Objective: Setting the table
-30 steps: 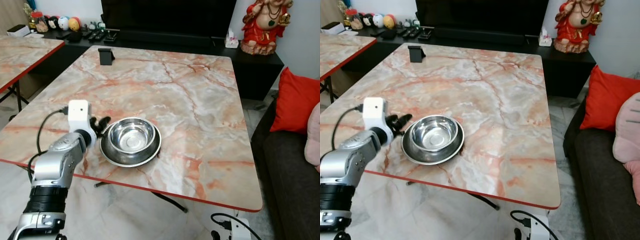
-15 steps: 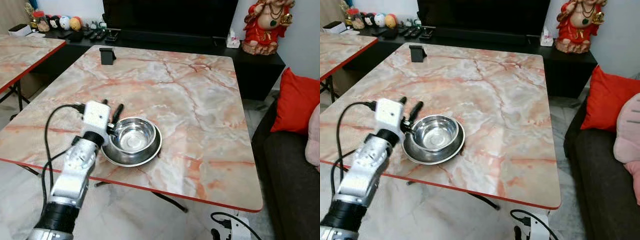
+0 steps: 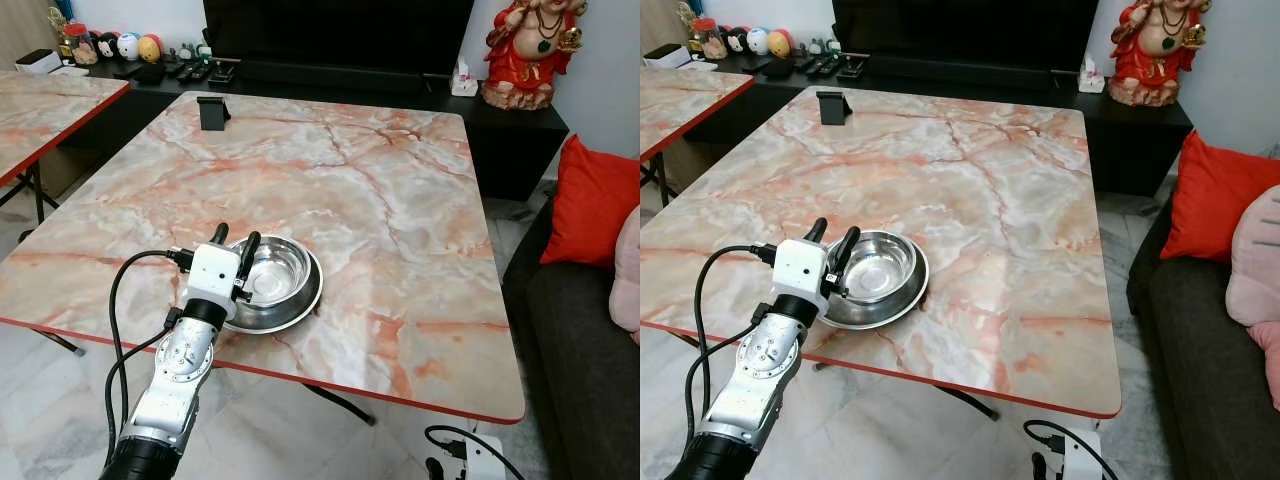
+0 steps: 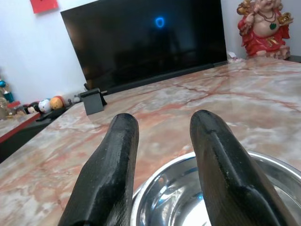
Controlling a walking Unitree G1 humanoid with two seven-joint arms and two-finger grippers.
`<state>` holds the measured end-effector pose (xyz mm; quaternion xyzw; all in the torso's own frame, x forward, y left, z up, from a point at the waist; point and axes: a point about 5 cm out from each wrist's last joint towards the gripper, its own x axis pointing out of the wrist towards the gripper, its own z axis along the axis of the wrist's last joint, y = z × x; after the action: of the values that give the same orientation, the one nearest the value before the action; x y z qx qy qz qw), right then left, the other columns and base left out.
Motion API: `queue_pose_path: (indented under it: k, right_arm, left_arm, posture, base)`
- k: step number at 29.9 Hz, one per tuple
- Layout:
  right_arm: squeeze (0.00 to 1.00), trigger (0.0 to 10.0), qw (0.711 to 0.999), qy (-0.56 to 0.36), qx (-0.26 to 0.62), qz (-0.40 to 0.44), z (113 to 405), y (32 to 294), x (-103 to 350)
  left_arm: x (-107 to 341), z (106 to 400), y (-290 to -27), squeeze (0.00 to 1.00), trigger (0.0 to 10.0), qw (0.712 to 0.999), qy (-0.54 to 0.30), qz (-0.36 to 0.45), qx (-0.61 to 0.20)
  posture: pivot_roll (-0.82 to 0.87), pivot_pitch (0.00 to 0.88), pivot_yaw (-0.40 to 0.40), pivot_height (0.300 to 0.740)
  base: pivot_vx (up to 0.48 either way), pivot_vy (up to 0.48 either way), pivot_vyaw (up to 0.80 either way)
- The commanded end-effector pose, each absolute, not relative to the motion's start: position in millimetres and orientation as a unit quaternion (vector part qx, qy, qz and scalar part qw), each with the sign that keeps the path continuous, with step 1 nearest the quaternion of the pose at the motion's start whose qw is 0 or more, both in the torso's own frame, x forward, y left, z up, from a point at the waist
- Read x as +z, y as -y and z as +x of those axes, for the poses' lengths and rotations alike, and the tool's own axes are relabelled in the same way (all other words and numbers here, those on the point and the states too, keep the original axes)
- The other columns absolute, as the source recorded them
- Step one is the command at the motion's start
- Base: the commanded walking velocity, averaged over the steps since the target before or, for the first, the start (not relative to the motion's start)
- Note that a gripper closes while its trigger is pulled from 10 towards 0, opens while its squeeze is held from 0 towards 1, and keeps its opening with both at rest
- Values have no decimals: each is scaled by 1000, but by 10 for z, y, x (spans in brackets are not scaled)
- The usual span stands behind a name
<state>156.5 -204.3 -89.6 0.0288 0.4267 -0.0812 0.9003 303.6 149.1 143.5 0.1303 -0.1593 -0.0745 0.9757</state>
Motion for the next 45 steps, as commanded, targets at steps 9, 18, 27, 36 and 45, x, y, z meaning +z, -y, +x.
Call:
queue_pose_path:
  k: [9, 18, 27, 36, 45]
  right_arm:
    - [0, 10000, 900, -427, -87, 27, 1552, 2052, -900]
    - [0, 10000, 900, -426, -87, 27, 1535, 2046, -905]
    - [0, 10000, 900, -427, -87, 27, 1534, 2043, -906]
    - [0, 10000, 900, -427, -87, 27, 1543, 2037, -904]
    - [0, 10000, 900, -426, -88, 29, 1546, 2025, -905]
  left_arm:
    - [1447, 3093, -1538, 0, 10000, 975, 171, 133, -54]
    - [1470, 3111, -1547, 0, 10000, 974, 178, 131, -50]
    - [1466, 3121, -1551, 0, 10000, 974, 178, 132, -47]
    - [1470, 3132, -1579, 0, 10000, 974, 177, 133, -41]
    - [1473, 3141, -1606, 0, 10000, 975, 175, 134, -35]
  posture:
    - [-26, 0, -12, 740]
    - [-18, 0, -12, 740]
    - [-15, 0, -15, 740]
    - [-8, 0, -16, 740]
    - [-6, 0, -13, 740]
  base:
    - [0, 283, 0]
    - [0, 317, 0]
    - [0, 325, 0]
    - [0, 331, 0]
    - [0, 342, 0]
